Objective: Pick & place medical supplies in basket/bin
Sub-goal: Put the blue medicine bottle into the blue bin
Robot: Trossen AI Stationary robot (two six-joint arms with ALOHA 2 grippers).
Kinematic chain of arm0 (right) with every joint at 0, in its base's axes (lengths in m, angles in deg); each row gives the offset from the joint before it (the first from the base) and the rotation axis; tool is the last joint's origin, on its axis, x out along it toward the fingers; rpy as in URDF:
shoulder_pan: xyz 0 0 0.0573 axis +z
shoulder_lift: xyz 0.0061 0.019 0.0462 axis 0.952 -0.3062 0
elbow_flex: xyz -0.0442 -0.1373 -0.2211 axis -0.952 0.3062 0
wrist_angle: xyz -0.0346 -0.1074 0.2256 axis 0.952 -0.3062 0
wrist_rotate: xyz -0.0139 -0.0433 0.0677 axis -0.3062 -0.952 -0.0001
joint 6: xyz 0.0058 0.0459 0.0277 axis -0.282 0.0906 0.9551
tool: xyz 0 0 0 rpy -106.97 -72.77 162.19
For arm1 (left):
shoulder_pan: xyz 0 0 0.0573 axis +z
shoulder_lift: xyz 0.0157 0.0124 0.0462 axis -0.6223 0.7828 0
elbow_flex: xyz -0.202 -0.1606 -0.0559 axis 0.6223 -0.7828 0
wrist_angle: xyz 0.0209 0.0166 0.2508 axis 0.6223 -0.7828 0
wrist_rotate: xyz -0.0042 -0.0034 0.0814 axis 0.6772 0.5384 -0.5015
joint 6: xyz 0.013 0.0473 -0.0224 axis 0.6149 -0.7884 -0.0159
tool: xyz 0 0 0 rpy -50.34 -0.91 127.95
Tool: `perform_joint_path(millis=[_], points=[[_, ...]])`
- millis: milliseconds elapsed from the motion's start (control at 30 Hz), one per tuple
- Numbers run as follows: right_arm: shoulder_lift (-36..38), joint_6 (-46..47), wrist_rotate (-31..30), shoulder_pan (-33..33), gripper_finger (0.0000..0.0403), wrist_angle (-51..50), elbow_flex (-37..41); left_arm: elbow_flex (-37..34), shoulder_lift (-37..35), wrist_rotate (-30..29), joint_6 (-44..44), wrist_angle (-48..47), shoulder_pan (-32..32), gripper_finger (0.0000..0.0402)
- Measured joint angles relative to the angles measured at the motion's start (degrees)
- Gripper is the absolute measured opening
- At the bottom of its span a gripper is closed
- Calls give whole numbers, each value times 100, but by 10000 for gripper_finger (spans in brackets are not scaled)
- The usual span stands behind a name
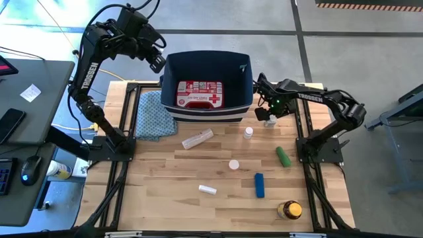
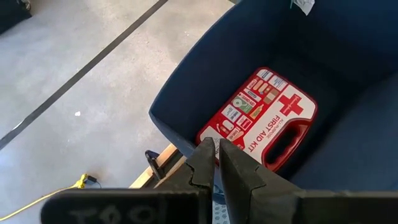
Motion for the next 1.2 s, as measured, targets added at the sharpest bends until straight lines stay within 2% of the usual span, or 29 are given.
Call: perform_joint_path(millis=[133, 400, 633, 833, 1000, 1100, 1200], points=[[0, -15, 49, 0, 238, -11, 0, 0, 0, 0, -11, 47, 0, 60], [11, -157, 41, 0, 173, -70, -13, 0, 0, -2, -13, 60, 0, 60], [89, -351, 84, 1, 173, -181, -5, 0, 0, 0, 26, 46, 0, 60], [775, -354, 91, 15, 164, -463, 2, 0, 0, 26, 28, 42, -1, 60], [1621, 23, 307, 15, 163, -725, -16, 0, 0, 28, 31, 49, 0, 60], [2106, 311, 549, 62, 163, -717, -219, 0, 0, 28, 31, 49, 0, 60], [2472, 564, 528, 176, 163, -662, -668, 0, 0, 28, 31, 53, -2, 60]])
